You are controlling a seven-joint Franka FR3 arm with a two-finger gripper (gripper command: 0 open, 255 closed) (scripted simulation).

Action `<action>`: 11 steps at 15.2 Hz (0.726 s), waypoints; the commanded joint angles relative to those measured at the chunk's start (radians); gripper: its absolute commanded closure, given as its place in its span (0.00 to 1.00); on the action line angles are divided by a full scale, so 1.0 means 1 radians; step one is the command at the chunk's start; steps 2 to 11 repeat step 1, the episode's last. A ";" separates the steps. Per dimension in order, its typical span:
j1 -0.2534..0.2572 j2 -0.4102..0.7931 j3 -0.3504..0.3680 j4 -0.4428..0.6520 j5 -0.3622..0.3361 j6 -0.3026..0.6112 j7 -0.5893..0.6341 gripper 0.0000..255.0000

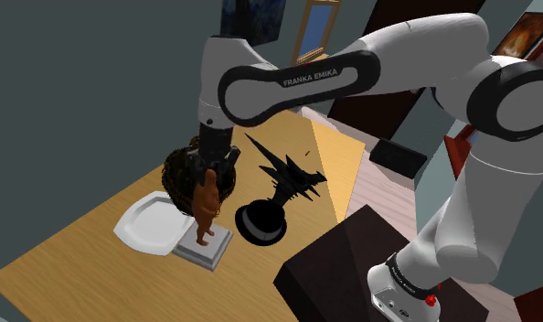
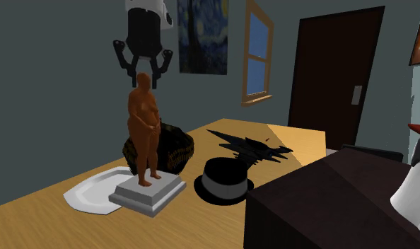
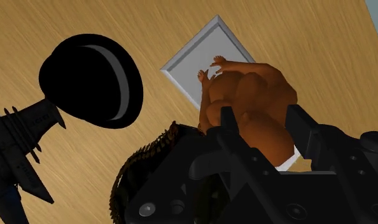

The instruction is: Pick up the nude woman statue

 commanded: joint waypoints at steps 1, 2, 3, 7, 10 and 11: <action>0.000 -0.002 0.000 0.007 0.001 -0.008 0.000 1.00; 0.000 -0.002 0.000 0.007 0.001 -0.008 0.000 1.00; 0.000 -0.002 0.000 0.007 0.001 -0.008 0.000 1.00; 0.000 -0.002 0.000 0.007 0.001 -0.008 0.000 1.00; 0.000 -0.002 0.000 0.007 0.001 -0.008 0.000 1.00; 0.000 -0.002 0.000 0.007 0.001 -0.008 0.000 1.00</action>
